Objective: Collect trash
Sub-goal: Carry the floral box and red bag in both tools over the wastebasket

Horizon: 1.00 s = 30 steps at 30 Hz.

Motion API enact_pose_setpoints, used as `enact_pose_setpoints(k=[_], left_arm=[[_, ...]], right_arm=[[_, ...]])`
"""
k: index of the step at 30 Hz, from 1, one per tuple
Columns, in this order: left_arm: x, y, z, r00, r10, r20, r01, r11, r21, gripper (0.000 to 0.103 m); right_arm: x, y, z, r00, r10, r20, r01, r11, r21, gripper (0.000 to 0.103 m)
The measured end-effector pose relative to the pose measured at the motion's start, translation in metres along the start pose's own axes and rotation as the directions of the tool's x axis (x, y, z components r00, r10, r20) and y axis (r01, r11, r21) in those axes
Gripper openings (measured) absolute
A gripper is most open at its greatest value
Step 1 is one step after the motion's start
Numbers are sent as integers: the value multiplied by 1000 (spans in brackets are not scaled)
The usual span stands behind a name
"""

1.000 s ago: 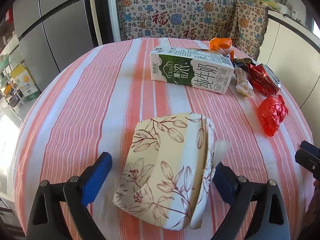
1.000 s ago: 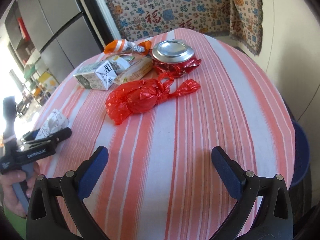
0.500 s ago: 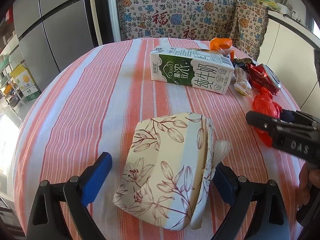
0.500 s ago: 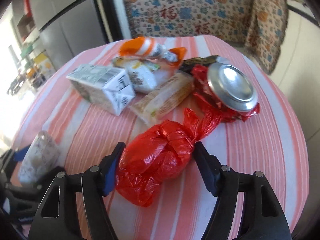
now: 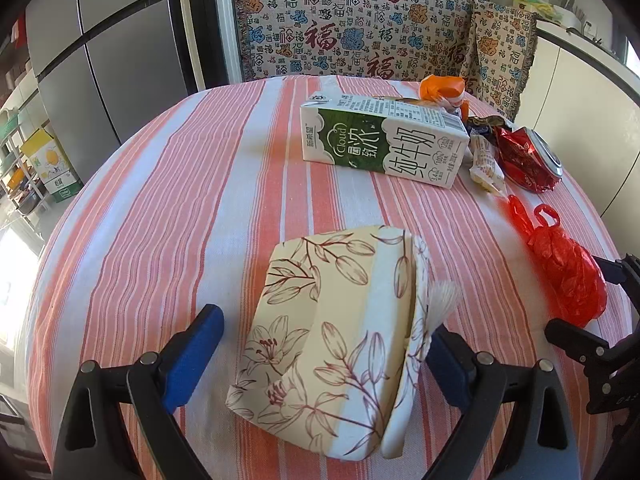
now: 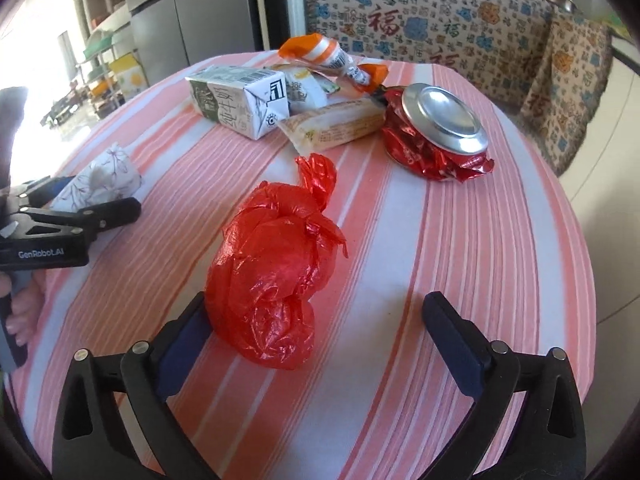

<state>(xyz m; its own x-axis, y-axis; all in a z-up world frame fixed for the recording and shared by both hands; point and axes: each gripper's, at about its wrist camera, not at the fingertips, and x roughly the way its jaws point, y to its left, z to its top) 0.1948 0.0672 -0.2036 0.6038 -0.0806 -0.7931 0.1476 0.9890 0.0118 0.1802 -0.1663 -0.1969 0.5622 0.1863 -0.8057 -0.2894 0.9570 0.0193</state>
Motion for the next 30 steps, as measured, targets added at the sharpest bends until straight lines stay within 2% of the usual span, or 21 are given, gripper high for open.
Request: enact_pose_setpoints(k=[30], left_arm=[[0, 0, 1, 1000, 1, 0, -1, 1000, -3, 97]], right_arm=[[3, -3, 3, 1000, -6, 2, 5, 1000, 11, 103]])
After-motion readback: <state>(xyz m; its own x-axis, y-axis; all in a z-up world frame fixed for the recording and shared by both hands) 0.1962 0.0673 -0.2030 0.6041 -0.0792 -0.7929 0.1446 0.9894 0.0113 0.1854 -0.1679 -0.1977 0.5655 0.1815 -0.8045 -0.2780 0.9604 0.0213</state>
